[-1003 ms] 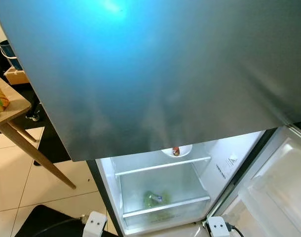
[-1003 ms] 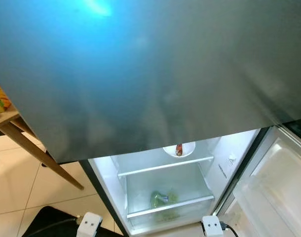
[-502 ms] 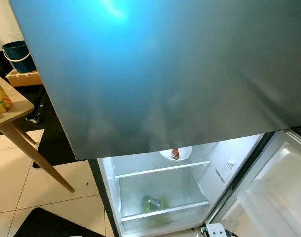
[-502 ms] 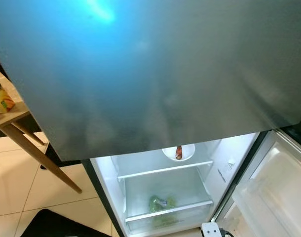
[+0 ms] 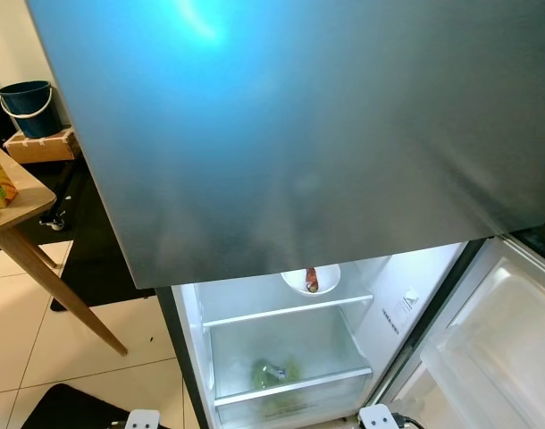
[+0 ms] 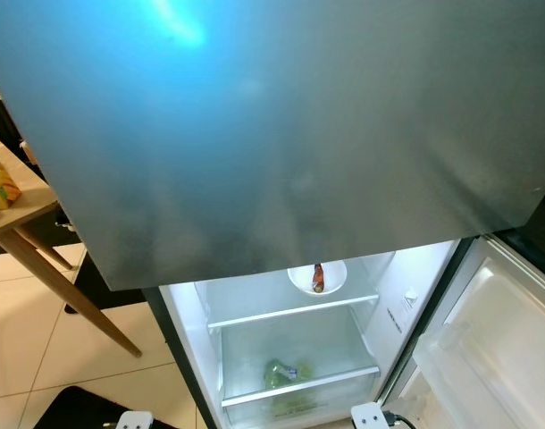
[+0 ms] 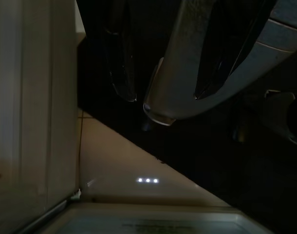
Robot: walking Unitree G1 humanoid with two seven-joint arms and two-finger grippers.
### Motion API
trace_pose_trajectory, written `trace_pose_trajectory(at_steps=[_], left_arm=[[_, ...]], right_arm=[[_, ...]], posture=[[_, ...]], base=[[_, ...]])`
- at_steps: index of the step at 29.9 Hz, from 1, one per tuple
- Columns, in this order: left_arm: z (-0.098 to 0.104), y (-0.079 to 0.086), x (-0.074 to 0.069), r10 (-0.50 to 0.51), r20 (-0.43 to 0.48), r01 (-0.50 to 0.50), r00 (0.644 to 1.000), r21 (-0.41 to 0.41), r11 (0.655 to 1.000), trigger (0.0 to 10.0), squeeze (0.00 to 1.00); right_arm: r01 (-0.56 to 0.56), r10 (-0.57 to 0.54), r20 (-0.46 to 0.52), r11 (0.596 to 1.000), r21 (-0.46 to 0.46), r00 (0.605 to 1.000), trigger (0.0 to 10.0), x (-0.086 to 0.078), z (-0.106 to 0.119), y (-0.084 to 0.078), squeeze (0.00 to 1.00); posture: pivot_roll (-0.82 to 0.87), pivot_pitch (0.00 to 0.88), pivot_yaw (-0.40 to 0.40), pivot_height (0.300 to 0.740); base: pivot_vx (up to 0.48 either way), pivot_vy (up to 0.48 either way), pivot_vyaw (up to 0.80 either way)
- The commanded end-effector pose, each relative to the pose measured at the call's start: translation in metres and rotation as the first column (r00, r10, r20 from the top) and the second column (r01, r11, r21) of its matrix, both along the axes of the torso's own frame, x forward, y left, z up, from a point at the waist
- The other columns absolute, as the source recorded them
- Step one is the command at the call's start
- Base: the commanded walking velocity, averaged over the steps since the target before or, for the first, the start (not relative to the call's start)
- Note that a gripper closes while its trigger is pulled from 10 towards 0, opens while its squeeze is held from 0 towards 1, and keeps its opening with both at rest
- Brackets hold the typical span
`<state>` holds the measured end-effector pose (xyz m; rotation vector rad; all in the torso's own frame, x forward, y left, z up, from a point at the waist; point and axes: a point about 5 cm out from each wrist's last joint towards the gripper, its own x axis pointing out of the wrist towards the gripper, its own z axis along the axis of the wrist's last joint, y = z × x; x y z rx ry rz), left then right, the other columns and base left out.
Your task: Restocking fridge
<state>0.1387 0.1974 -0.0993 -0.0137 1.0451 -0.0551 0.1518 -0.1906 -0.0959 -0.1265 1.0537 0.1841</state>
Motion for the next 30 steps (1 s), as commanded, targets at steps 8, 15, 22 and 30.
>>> trace_pose_trajectory(at_steps=[8, 15, 22, 30], left_arm=[[-0.001, -0.018, 0.004, -0.038, -0.008, 0.038, 0.999, -0.015, 0.999, 10.0, 0.0], [-0.007, -0.021, -0.011, -0.056, -0.057, 0.055, 0.997, -0.015, 0.998, 10.0, 0.0], [-0.007, -0.02, -0.011, -0.05, -0.058, 0.05, 0.997, -0.009, 0.999, 10.0, 0.0], [-0.004, -0.021, -0.003, -0.056, -0.036, 0.055, 0.998, -0.01, 0.998, 10.0, 0.0]], right_arm=[[-0.036, 0.036, 0.001, 0.999, -0.03, 0.999, 10.0, 0.007, 0.002, 0.002, 0.0], [-0.043, 0.042, -0.014, 0.998, -0.043, 0.999, 10.0, 0.003, 0.0, 0.0, 0.0], [-0.056, 0.055, -0.025, 0.997, -0.056, 0.998, 10.0, 0.0, 0.0, -0.003, 0.0], [-0.073, 0.072, -0.012, 0.995, -0.071, 0.997, 10.0, 0.008, 0.003, -0.007, 0.0]], posture=[[-0.02, 0.015, -0.021, 0.74], [-0.02, 0.019, -0.023, 0.74], [-0.02, 0.026, -0.035, 0.74], [0.01, 0.045, -0.024, 0.74]], base=[[0.0, 0.0, 0.0], [0.0, 0.0, 0.0], [0.0, 0.0, 0.0], [-0.26, 0.0, 0.0]])
